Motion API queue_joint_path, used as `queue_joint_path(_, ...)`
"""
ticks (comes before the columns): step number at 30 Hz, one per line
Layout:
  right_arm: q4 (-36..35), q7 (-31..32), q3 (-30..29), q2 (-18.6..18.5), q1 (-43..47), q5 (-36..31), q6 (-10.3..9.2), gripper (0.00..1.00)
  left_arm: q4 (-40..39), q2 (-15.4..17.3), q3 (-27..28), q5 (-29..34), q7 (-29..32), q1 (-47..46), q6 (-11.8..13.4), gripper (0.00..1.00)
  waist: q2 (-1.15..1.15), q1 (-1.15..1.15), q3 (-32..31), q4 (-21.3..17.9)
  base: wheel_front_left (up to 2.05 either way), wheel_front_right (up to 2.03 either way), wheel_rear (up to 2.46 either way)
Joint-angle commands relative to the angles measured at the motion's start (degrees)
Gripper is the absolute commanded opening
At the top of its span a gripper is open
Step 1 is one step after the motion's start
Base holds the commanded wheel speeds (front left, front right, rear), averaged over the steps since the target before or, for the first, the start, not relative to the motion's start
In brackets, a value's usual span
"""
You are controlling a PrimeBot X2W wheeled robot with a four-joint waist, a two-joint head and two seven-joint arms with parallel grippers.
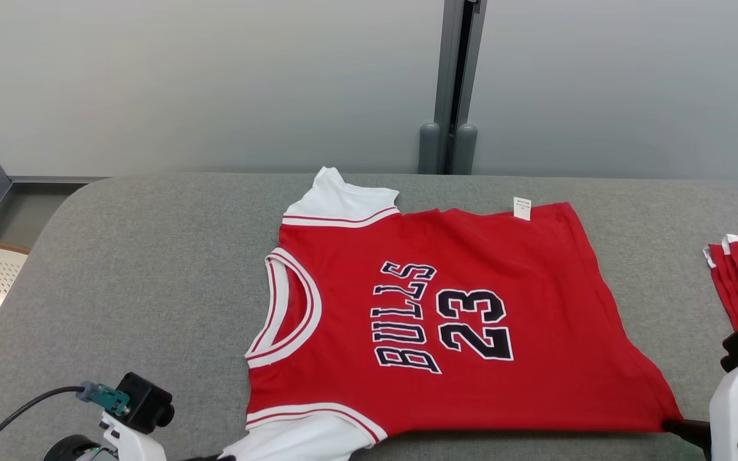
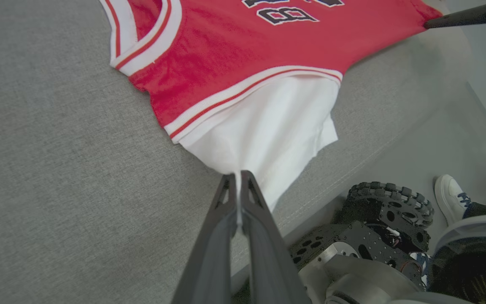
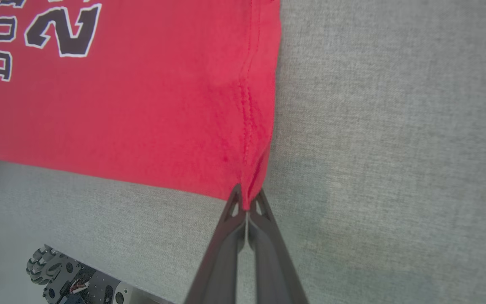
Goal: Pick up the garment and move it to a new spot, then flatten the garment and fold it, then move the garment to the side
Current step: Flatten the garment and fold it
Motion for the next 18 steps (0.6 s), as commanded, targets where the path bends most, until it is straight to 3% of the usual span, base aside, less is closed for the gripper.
queue_joint_path(1, -0.8, 1.5, 0.2, -1.2, 0.7, 0.8, -0.11, 0.0, -1.3, 1.5, -0.4, -1.5, 1.6, 0.9, -0.1, 0.0, 0.0, 0.0, -0.2, -0.2, 0.0, 0.0, 0.0)
queue_joint_path(6, -3.8, 6.0, 0.2, -3.8, 1.3, 2.8, -0.11, 0.0, -5.3, 4.2, -1.6, -4.2, 5.9, 1.6, 0.2, 0.0, 0.0, 0.0, -0.4, -0.6, 0.0, 0.0, 0.0)
queue_joint_path(10, -5.7, 7.6, -0.4, -5.8, 0.5, 3.4, -0.11, 0.0, -7.6, 4.5, -0.9, -5.1, 6.3, 1.1, 1.5, 0.0, 0.0, 0.0, -0.3, -0.8, 0.0, 0.0, 0.0)
queue_joint_path(18, -6.4, 6.4, -2.6, -5.3, -2.1, 2.6, -0.11, 0.0, -7.3, 4.3, 0.5, -2.3, 4.6, -1.3, 3.4, 0.0, 0.0, 0.0, 0.0, -1.1, 0.0, 0.0, 0.0)
